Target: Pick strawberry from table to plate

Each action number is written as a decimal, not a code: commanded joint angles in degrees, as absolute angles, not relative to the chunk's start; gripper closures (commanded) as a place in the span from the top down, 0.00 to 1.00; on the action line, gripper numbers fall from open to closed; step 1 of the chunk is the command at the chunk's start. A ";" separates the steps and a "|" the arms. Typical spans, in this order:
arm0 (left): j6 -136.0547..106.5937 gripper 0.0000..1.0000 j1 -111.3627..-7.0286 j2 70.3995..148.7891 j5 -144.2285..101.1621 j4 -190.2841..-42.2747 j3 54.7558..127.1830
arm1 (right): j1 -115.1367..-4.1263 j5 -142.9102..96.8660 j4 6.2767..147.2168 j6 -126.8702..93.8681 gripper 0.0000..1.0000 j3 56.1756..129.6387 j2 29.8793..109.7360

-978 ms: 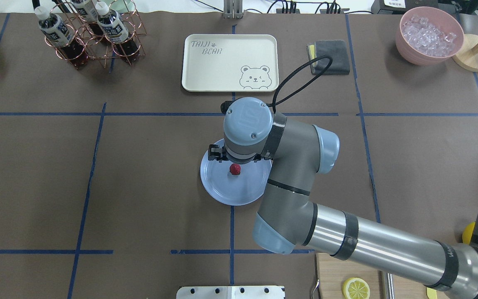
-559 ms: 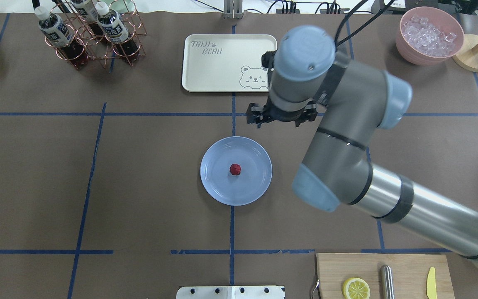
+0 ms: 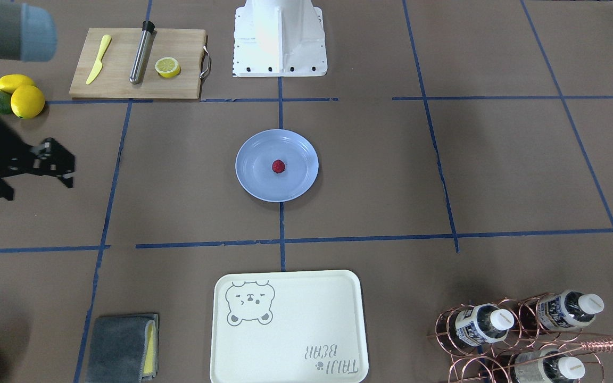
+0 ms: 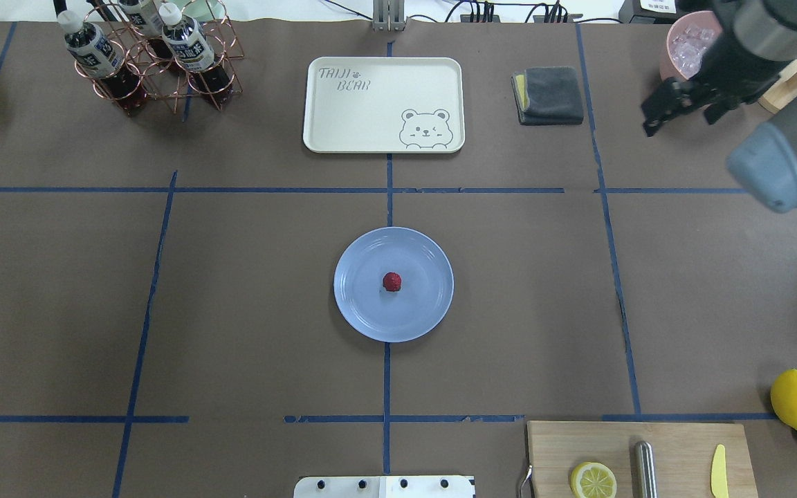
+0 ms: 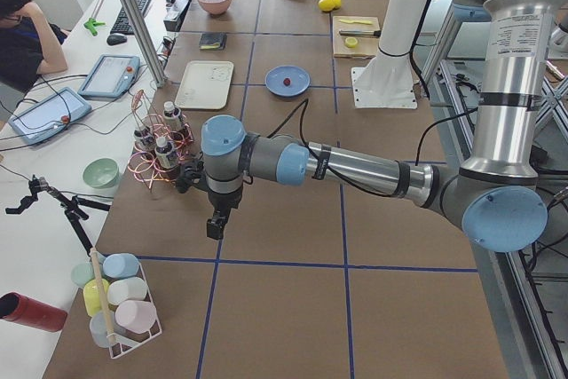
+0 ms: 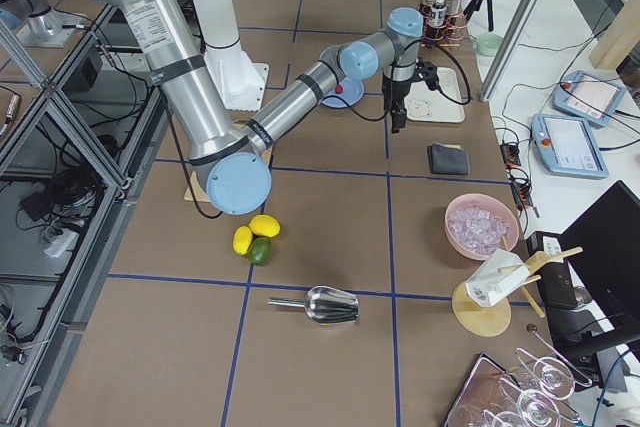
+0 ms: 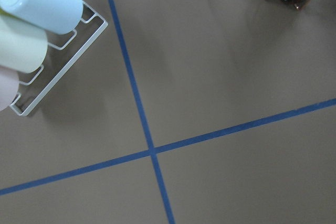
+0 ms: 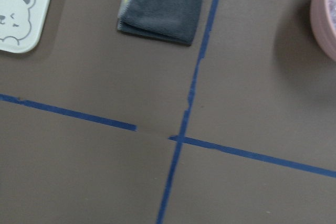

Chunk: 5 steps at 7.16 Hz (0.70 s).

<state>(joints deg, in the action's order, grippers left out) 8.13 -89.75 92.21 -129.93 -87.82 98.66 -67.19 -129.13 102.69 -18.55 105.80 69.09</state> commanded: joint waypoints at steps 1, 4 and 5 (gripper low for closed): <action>10.37 1.00 -92.20 89.41 -131.30 -84.55 98.00 | -78.88 -134.45 102.40 -0.93 1.00 104.07 79.41; 10.37 1.00 -92.20 88.24 -132.88 -84.81 96.42 | -83.58 -134.65 101.52 0.61 1.00 104.06 86.03; 10.28 1.00 -92.20 88.24 -132.89 -84.73 96.33 | -85.59 -134.65 101.25 0.88 1.00 103.54 88.74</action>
<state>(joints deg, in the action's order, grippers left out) 10.34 -92.18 88.35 -132.54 -84.76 96.50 -83.61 -134.66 101.63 0.53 103.91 85.98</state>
